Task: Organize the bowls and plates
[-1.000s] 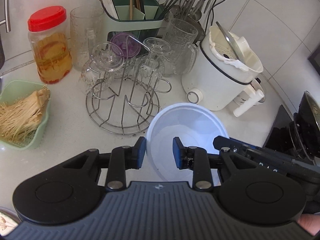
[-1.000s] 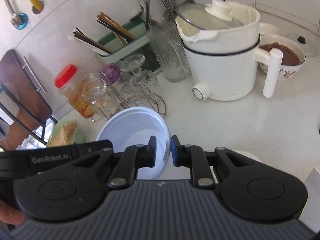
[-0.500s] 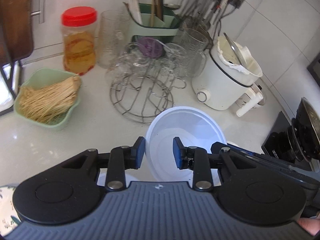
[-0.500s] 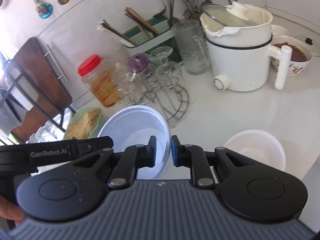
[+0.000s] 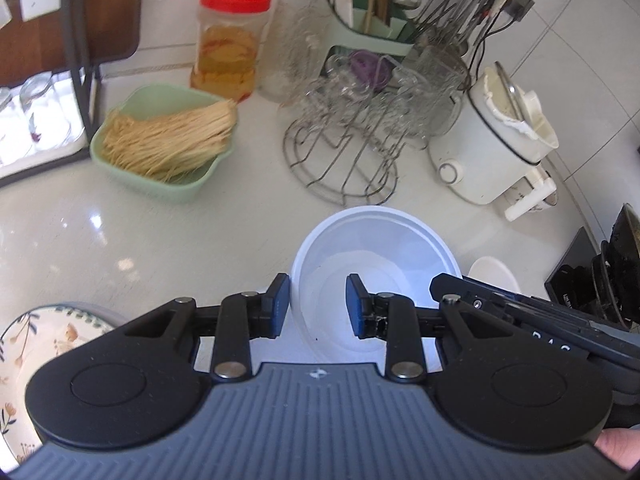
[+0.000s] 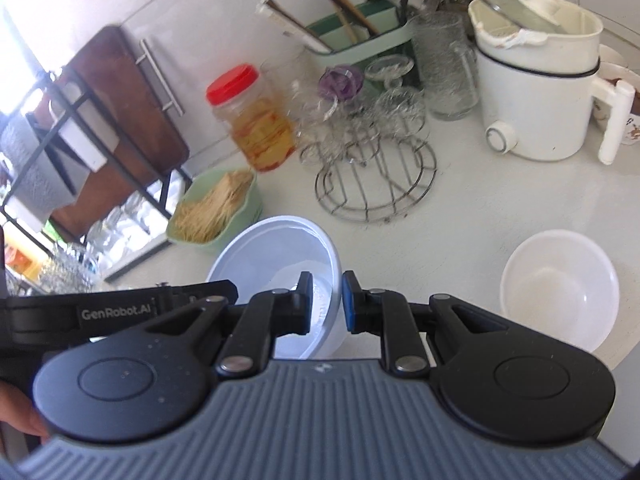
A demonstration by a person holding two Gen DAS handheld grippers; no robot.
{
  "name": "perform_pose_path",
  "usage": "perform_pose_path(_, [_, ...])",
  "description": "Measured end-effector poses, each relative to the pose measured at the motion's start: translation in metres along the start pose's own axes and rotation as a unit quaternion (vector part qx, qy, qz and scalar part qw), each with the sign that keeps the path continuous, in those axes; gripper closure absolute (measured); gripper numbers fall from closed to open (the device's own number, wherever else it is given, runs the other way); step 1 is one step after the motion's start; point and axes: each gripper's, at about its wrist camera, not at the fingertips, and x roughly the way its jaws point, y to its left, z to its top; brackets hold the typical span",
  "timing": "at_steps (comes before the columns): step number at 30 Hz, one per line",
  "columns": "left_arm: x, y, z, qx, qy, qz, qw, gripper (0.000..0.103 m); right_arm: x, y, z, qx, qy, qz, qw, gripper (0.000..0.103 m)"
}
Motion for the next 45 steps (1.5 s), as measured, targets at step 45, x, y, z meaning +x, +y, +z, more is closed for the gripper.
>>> perform_pose_path(45, [-0.019,0.000,-0.010,0.017,-0.015,0.000,0.9997,0.055,-0.007,-0.016,-0.016,-0.012,0.003,-0.023,1.000,0.070])
